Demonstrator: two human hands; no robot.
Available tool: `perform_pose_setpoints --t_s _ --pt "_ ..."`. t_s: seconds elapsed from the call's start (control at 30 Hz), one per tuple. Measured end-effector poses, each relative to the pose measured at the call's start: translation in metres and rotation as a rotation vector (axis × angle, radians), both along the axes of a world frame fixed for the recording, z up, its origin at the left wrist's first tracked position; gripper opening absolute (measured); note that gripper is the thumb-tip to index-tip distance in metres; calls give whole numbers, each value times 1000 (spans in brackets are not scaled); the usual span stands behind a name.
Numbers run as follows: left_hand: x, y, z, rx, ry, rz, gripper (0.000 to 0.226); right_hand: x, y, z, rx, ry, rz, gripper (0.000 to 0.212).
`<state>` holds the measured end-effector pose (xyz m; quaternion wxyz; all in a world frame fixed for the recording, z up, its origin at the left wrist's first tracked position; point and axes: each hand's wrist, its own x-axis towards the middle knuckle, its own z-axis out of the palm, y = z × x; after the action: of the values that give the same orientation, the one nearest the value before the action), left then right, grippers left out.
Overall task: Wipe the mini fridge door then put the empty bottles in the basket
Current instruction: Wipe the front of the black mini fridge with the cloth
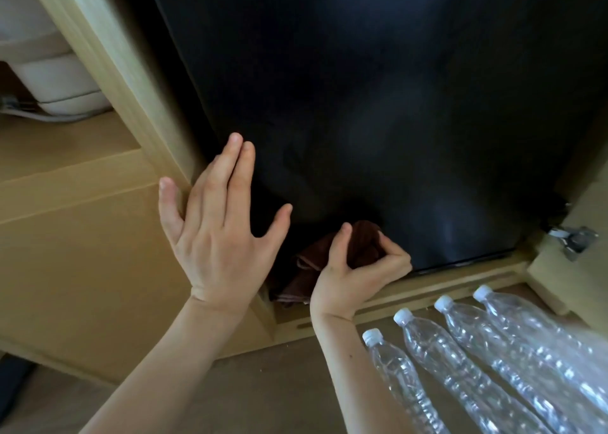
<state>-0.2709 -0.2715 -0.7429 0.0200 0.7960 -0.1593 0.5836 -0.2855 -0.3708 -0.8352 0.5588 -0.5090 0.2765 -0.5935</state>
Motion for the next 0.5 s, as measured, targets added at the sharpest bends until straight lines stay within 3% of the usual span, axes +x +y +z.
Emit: perform_pose_setpoints --t_s 0.23,0.4,0.5 --pt "-3 1 2 6 29 -17 64 -2 4 -7 73 14 5 40" --pt "-6 -2 2 27 53 -13 65 -8 19 -19 450 110 18 36" --pt "-7 0 1 32 58 -37 65 -5 33 5 347 68 97 32"
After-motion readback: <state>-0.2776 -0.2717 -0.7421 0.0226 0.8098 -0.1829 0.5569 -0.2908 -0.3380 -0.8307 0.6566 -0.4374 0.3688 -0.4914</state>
